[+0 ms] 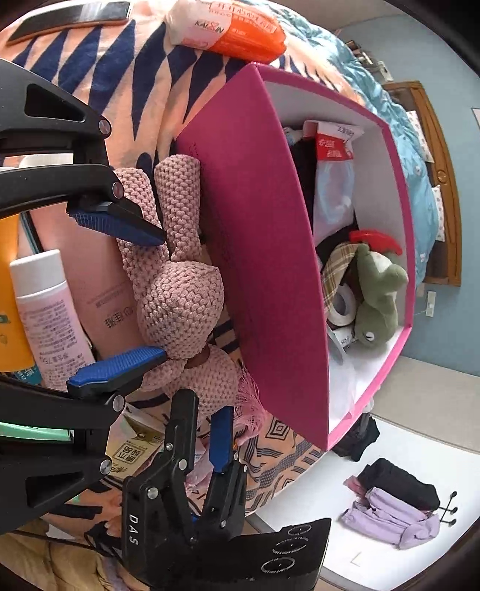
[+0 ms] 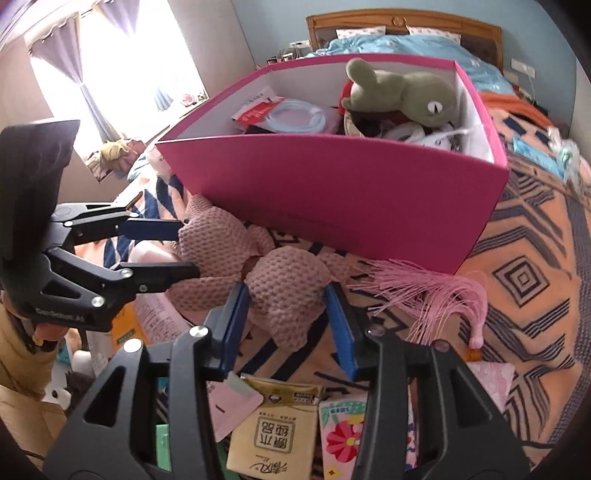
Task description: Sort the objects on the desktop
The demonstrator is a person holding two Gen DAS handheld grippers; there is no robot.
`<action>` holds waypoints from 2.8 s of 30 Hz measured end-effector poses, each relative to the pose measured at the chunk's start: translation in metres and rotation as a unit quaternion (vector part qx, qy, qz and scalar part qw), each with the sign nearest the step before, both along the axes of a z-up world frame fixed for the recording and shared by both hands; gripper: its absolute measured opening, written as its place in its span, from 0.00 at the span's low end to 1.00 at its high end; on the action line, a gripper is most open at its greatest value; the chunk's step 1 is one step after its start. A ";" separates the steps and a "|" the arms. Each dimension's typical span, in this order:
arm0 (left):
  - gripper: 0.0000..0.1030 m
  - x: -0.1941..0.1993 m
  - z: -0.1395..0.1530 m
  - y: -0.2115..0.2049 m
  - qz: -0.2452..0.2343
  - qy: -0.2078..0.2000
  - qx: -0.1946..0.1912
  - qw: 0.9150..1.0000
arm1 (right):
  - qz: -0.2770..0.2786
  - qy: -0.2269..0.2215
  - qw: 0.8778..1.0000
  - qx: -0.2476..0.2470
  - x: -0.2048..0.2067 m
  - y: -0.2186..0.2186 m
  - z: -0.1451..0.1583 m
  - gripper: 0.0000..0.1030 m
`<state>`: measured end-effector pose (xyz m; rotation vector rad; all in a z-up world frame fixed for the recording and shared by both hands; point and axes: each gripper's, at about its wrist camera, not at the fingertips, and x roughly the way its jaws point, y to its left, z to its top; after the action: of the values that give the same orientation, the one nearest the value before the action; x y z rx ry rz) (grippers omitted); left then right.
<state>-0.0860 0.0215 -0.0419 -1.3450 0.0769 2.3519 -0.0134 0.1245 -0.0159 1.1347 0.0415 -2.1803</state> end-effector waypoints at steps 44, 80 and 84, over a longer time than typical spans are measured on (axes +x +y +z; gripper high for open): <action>0.52 0.025 0.089 -0.015 0.021 0.106 0.072 0.992 | 0.022 0.194 0.981 -0.001 0.037 -0.014 0.090 0.48; 0.52 -0.020 0.117 -0.023 0.052 0.146 0.062 0.986 | 0.027 0.233 0.972 -0.011 -0.012 -0.026 0.120 0.48; 0.52 -0.023 0.117 -0.023 0.055 0.147 0.060 0.986 | 0.028 0.235 0.972 -0.009 -0.017 -0.028 0.120 0.48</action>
<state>-0.1091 -0.0018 0.0748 -0.9614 -0.0535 2.5867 -0.0304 0.0966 0.1044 0.5769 0.2556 -2.3444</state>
